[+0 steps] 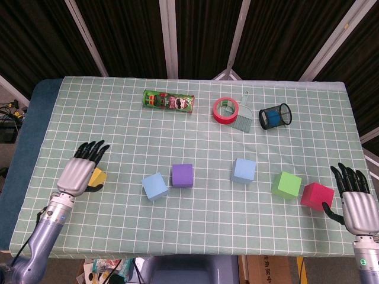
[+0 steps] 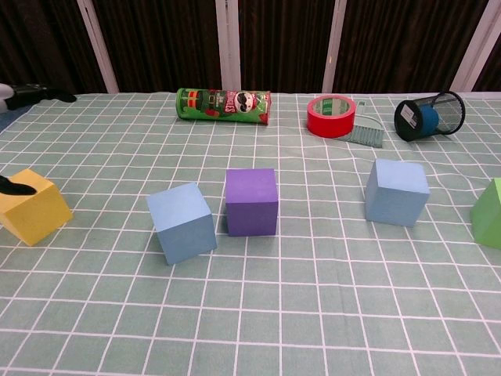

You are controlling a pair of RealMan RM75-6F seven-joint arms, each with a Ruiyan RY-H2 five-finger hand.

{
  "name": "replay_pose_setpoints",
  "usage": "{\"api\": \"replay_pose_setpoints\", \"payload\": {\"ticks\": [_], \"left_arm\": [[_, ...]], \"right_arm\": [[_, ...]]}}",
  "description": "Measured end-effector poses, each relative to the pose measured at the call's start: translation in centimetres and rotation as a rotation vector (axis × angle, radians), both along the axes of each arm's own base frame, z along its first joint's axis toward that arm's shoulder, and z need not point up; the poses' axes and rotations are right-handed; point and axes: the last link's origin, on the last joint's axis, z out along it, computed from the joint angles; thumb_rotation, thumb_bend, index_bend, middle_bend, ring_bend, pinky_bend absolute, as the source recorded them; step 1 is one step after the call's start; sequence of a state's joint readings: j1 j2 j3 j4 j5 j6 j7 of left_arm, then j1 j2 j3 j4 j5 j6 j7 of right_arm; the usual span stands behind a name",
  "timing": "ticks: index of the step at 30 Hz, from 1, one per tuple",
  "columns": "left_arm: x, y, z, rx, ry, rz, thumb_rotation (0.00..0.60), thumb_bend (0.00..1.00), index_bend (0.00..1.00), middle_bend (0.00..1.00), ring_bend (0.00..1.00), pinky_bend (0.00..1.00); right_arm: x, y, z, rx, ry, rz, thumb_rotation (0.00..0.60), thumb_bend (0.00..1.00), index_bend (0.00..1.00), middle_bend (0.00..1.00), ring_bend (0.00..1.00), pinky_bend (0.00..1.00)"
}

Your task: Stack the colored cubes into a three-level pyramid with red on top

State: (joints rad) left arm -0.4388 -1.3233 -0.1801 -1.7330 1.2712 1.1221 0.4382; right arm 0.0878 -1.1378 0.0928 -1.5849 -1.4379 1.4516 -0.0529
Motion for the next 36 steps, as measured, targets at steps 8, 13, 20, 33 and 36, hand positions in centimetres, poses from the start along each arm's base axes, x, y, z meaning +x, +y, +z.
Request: {"api": "replay_pose_setpoints", "payload": {"ticks": [8, 13, 20, 33, 36], "left_arm": [[3.8, -0.2, -3.1, -0.093, -0.07, -0.042, 0.6, 0.03, 0.0, 0.0, 0.0, 0.02], [5.4, -1.1, -4.2, -0.137, -0.119, -0.036, 0.6, 0.03, 0.0, 0.0, 0.0, 0.02], [7.2, -2.3, -5.6, -0.178, -0.155, -0.04, 0.6, 0.03, 0.0, 0.0, 0.0, 0.02], [8.1, -2.3, -8.7, -0.173, -0.149, -0.041, 0.6, 0.03, 0.0, 0.0, 0.0, 0.02], [8.3, -2.1, -9.6, -0.177, -0.146, -0.042, 0.6, 0.04, 0.0, 0.0, 0.0, 0.02]], "right_arm": [[-0.2, 0.1, 0.4, -0.017, -0.006, -0.009, 0.6, 0.3, 0.0, 0.0, 0.0, 0.0], [-0.3, 0.3, 0.7, -0.027, -0.006, -0.012, 0.6, 0.3, 0.0, 0.0, 0.0, 0.0], [-0.4, 0.5, 0.9, -0.033, -0.007, -0.014, 0.6, 0.3, 0.0, 0.0, 0.0, 0.0], [-0.1, 0.9, 0.7, -0.014, -0.018, 0.0, 0.6, 0.3, 0.0, 0.0, 0.0, 0.0], [-0.1, 0.9, 0.7, -0.012, -0.023, 0.001, 0.6, 0.3, 0.0, 0.0, 0.0, 0.0]]}}
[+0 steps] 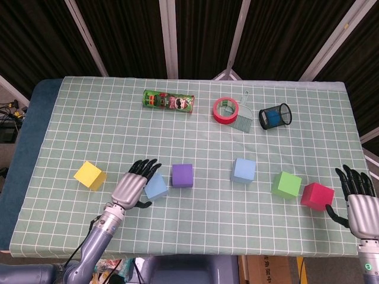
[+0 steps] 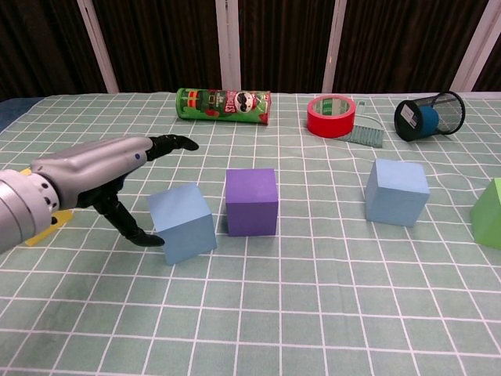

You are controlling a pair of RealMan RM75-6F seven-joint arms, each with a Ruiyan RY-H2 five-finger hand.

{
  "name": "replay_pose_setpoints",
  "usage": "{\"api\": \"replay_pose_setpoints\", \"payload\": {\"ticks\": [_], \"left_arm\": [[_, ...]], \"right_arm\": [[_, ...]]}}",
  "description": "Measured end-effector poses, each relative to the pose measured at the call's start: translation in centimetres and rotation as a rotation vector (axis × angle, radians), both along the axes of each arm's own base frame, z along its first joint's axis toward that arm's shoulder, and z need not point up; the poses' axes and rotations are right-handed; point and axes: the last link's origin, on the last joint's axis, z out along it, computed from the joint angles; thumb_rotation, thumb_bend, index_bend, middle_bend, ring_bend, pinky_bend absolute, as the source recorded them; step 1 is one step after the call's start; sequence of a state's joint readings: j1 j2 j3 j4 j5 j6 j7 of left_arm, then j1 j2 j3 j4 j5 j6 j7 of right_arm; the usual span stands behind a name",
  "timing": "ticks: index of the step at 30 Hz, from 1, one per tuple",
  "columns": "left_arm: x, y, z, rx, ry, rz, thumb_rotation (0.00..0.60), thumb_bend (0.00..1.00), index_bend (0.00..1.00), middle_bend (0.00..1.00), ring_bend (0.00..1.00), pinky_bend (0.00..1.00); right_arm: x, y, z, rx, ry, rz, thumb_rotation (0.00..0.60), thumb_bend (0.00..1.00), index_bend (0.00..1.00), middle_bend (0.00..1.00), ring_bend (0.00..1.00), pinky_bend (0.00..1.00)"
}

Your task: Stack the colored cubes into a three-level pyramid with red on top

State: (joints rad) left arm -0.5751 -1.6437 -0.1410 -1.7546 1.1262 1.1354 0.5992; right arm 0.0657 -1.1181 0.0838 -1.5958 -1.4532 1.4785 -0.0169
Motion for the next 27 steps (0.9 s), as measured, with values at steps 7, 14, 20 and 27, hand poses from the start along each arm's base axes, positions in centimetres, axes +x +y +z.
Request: {"api": "replay_pose_setpoints", "payload": {"ticks": [7, 14, 20, 27], "left_arm": [[0.1, 0.6, -1.7, -0.006, 0.014, 0.003, 0.6, 0.05, 0.0, 0.0, 0.0, 0.02], [0.5, 1.9, -2.3, 0.017, 0.004, 0.004, 0.6, 0.05, 0.0, 0.0, 0.0, 0.02], [0.8, 3.1, -2.5, 0.032, 0.009, 0.0, 0.6, 0.05, 0.0, 0.0, 0.0, 0.02], [1.1, 4.4, -2.7, 0.034, 0.036, -0.015, 0.6, 0.05, 0.0, 0.06, 0.0, 0.02]], "right_arm": [[0.0, 0.1, -0.1, 0.01, -0.01, -0.001, 0.6, 0.3, 0.0, 0.0, 0.0, 0.0], [0.1, 0.2, -0.2, 0.019, -0.016, -0.002, 0.6, 0.3, 0.0, 0.0, 0.0, 0.0], [0.1, 0.2, -0.2, 0.021, -0.021, -0.008, 0.6, 0.3, 0.0, 0.0, 0.0, 0.0], [0.1, 0.1, -0.3, 0.024, -0.024, -0.01, 0.6, 0.3, 0.0, 0.0, 0.0, 0.0]]}}
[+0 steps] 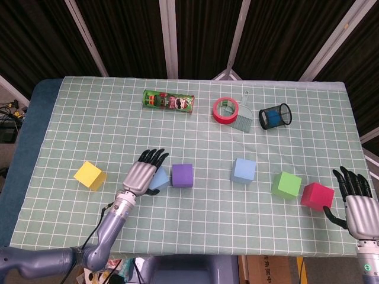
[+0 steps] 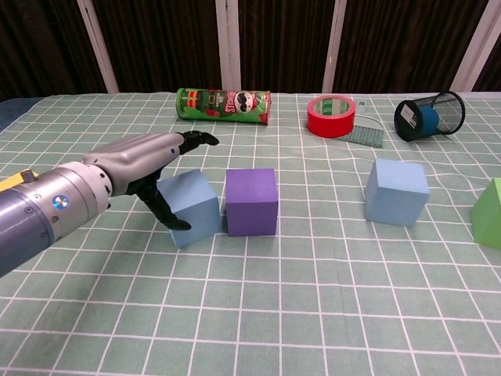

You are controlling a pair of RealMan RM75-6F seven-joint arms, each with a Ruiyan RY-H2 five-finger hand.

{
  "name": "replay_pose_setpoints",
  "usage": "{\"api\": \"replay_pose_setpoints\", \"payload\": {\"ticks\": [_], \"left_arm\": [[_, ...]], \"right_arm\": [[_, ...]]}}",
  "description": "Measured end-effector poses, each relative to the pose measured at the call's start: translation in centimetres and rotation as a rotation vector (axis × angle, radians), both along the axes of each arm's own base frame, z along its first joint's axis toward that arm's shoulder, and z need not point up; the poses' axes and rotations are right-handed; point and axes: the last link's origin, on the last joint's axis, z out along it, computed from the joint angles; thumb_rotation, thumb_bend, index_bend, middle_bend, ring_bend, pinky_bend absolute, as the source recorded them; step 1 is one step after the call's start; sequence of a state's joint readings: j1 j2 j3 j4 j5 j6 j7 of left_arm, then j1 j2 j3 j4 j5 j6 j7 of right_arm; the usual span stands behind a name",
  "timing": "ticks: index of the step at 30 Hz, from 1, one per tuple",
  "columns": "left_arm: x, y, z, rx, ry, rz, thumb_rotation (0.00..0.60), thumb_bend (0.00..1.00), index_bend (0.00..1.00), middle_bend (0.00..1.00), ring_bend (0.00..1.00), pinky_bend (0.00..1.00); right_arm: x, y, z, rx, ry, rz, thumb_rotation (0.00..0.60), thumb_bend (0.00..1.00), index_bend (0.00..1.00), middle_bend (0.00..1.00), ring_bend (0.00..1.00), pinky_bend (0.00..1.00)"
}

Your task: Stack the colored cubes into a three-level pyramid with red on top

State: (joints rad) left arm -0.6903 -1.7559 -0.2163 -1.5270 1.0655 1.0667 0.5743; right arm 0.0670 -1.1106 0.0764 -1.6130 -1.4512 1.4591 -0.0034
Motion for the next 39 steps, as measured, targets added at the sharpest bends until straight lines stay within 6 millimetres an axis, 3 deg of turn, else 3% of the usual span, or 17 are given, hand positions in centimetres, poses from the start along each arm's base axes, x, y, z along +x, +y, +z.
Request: {"api": "replay_pose_setpoints", "payload": {"ticks": [6, 19, 26, 39], "left_arm": [[-0.4, 0.2, 0.2, 0.021, 0.017, 0.002, 0.6, 0.05, 0.0, 0.23, 0.0, 0.02], [-1.3, 0.4, 1.0, 0.078, 0.03, 0.028, 0.6, 0.05, 0.0, 0.23, 0.0, 0.02], [-1.8, 0.3, 0.9, 0.06, 0.037, 0.039, 0.6, 0.26, 0.0, 0.29, 0.0, 0.02], [-1.1, 0.2, 0.1, 0.035, 0.011, 0.036, 0.6, 0.31, 0.01, 0.34, 0.0, 0.02]], "right_arm": [[-0.1, 0.0, 0.0, -0.001, -0.005, -0.008, 0.6, 0.3, 0.0, 0.0, 0.0, 0.0], [0.0, 0.1, 0.1, 0.002, -0.009, -0.009, 0.6, 0.3, 0.0, 0.0, 0.0, 0.0], [0.1, 0.2, 0.0, 0.005, -0.014, -0.007, 0.6, 0.3, 0.0, 0.0, 0.0, 0.0], [0.1, 0.2, 0.1, 0.004, -0.018, -0.01, 0.6, 0.3, 0.0, 0.0, 0.0, 0.0]]}}
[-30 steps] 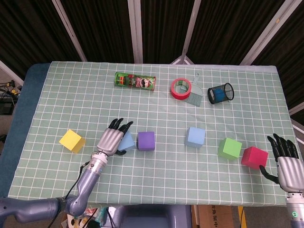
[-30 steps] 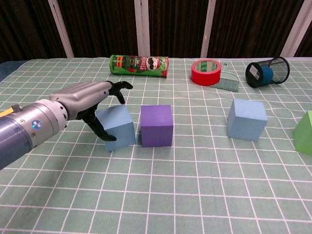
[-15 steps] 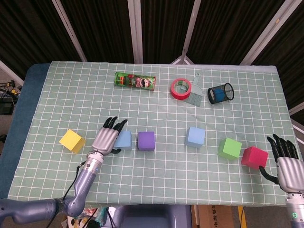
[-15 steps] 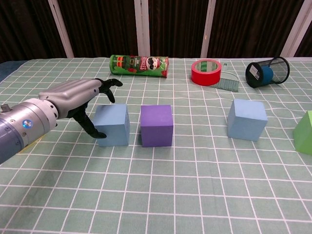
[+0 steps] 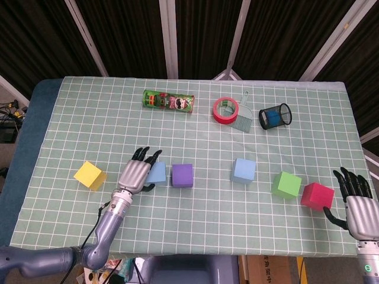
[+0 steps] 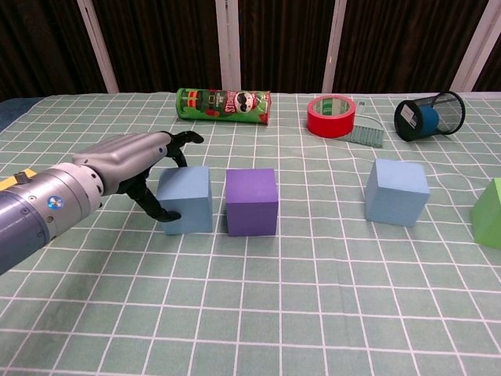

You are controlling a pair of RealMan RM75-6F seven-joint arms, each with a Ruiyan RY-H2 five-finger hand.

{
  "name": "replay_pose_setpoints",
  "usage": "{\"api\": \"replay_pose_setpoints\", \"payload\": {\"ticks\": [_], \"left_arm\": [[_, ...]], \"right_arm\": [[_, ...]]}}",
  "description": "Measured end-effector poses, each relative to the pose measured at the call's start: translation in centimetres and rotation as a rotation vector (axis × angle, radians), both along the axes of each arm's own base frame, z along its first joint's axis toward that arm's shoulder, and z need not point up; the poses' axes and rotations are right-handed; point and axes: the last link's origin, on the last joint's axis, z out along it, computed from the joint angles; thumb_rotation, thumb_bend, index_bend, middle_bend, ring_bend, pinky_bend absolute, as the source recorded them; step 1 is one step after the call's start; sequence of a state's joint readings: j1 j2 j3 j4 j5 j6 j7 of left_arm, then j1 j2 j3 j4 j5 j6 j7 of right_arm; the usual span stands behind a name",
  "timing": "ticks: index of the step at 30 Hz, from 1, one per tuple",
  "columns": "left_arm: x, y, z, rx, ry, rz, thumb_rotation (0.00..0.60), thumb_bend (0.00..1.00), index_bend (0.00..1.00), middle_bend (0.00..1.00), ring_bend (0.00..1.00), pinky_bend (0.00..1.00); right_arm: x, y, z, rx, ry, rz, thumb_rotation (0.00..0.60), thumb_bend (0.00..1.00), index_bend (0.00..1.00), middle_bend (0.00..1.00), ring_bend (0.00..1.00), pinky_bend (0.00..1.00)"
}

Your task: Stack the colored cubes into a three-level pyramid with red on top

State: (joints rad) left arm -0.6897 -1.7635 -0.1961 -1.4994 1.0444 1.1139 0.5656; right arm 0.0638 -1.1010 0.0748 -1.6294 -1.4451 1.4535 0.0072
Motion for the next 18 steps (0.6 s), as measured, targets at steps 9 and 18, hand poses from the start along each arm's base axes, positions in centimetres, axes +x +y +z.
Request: {"api": "replay_pose_setpoints", "payload": {"ticks": [9, 18], "left_arm": [[0.72, -0.35, -0.39, -0.016, -0.02, -0.021, 0.6, 0.31, 0.01, 0.34, 0.0, 0.02], [0.82, -0.16, -0.75, -0.017, -0.009, -0.025, 0.6, 0.31, 0.01, 0.34, 0.0, 0.02]], "right_arm": [[-0.02, -0.02, 0.04, -0.002, 0.0, 0.001, 0.6, 0.3, 0.0, 0.0, 0.0, 0.0], [-0.01, 0.0, 0.05, 0.001, -0.003, -0.002, 0.6, 0.3, 0.0, 0.0, 0.0, 0.0]]}}
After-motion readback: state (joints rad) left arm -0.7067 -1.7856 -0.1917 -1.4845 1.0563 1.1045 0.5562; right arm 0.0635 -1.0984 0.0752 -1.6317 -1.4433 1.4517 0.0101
